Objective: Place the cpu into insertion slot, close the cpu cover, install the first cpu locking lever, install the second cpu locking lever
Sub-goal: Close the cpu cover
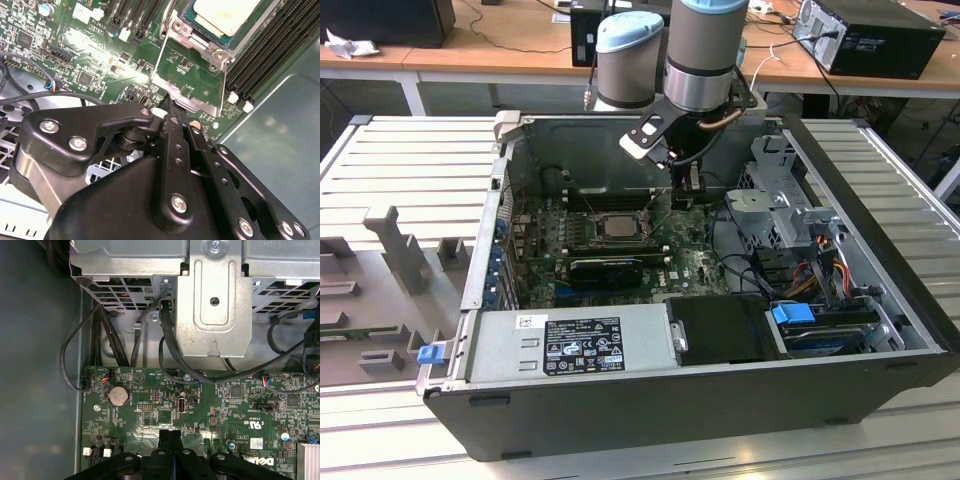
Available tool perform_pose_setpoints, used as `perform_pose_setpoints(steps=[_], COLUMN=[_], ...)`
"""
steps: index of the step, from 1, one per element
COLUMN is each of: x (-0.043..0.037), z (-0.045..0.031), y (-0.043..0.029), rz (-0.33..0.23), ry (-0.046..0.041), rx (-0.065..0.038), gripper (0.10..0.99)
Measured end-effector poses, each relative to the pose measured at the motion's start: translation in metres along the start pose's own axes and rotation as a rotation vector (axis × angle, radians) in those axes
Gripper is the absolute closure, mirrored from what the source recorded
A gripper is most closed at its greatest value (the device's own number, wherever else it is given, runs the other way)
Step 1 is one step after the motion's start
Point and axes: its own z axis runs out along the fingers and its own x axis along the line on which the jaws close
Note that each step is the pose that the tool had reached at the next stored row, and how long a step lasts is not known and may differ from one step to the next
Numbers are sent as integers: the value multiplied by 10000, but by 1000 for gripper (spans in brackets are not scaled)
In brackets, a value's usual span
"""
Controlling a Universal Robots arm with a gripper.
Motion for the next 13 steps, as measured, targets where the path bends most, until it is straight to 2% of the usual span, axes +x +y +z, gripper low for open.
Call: perform_pose_setpoints(steps=[9,13], x=[1,2], z=[0,-2], y=[-20,-78], rz=[3,2], ry=[1,1], rx=[0,0], gripper=[980,980])
